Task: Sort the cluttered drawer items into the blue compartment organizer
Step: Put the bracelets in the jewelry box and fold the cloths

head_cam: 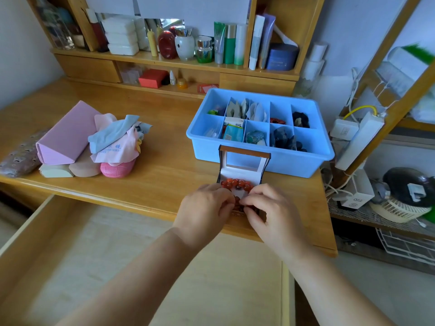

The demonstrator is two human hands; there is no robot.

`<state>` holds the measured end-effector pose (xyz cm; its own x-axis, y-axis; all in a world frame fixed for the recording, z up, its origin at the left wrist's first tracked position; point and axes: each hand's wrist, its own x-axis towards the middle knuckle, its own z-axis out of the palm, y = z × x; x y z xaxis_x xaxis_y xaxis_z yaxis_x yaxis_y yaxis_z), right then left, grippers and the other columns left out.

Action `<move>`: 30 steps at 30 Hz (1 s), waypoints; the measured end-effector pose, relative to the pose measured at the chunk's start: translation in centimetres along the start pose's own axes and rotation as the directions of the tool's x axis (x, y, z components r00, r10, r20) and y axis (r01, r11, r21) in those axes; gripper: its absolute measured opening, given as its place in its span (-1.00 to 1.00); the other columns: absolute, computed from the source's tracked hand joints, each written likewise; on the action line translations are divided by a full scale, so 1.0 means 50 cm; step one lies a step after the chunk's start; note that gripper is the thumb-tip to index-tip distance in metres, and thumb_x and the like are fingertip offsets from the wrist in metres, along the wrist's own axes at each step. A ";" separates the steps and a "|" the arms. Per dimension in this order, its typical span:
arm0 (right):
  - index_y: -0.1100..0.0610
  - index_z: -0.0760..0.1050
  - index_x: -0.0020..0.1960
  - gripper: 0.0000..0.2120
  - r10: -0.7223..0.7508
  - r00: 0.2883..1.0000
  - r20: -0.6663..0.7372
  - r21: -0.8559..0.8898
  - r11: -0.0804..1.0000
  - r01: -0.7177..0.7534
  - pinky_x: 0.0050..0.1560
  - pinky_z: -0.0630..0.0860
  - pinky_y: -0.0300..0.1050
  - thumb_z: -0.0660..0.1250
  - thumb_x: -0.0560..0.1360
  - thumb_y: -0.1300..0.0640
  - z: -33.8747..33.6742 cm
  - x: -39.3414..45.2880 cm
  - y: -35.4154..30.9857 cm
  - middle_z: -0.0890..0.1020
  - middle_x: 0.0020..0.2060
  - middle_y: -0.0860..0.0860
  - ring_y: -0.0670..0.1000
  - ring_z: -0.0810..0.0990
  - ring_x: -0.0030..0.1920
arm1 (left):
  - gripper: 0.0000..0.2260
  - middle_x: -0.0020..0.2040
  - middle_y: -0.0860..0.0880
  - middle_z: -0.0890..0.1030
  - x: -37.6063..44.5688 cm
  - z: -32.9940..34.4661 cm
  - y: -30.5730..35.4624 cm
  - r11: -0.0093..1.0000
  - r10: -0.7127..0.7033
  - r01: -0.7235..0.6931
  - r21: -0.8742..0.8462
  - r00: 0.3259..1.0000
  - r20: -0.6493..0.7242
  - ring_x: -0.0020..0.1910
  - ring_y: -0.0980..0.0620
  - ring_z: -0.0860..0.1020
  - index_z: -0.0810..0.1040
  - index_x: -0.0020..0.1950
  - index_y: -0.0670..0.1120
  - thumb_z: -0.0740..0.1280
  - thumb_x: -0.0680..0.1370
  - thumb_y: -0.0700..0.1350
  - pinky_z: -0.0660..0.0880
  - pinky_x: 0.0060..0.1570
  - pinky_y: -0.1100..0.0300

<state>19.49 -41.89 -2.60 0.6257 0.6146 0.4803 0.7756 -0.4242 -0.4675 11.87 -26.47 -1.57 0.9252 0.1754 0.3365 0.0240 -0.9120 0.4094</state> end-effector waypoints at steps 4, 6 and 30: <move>0.09 0.67 -0.08 -0.89 -0.124 0.992 0.011 -0.157 0.980 0.124 -0.12 0.52 -0.02 0.39 0.44 0.19 0.006 -0.025 0.011 0.60 -0.06 0.02 0.07 0.54 -0.07 | -0.92 -0.13 0.03 0.62 -0.002 -0.007 -0.025 0.982 0.191 -0.191 -0.007 0.981 0.019 -0.14 -0.04 0.52 0.68 -0.13 -0.04 0.38 0.49 -0.12 0.50 -0.14 0.09; 0.07 0.66 -0.02 -0.84 -0.143 0.990 0.013 -0.208 0.968 0.142 -0.08 0.51 -0.01 0.37 0.45 0.21 0.008 -0.036 0.015 0.59 -0.01 0.03 0.09 0.54 -0.04 | -0.90 -0.09 0.00 0.61 -0.018 -0.003 -0.038 0.953 0.296 -0.293 0.075 0.955 -0.026 -0.10 -0.06 0.54 0.67 -0.10 -0.06 0.35 0.51 -0.12 0.50 -0.09 0.09; -0.45 -0.42 0.35 0.29 0.359 0.858 0.367 0.157 0.885 -0.438 0.46 0.10 0.15 0.59 0.11 -0.16 0.006 0.011 0.066 0.15 0.10 -0.64 -0.05 0.02 0.48 | -0.81 -0.02 0.04 0.67 0.105 -0.071 -0.046 0.933 0.204 -0.198 -0.301 0.979 -0.011 -0.06 0.18 0.59 0.63 0.12 -0.06 0.38 0.52 -0.10 0.51 -0.02 0.31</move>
<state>22.35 -42.76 -4.10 0.7849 0.6190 -0.0281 0.3993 -0.5399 -0.7410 15.34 -22.14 2.28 0.9064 -0.0107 0.4224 -0.2748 -0.7742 0.5701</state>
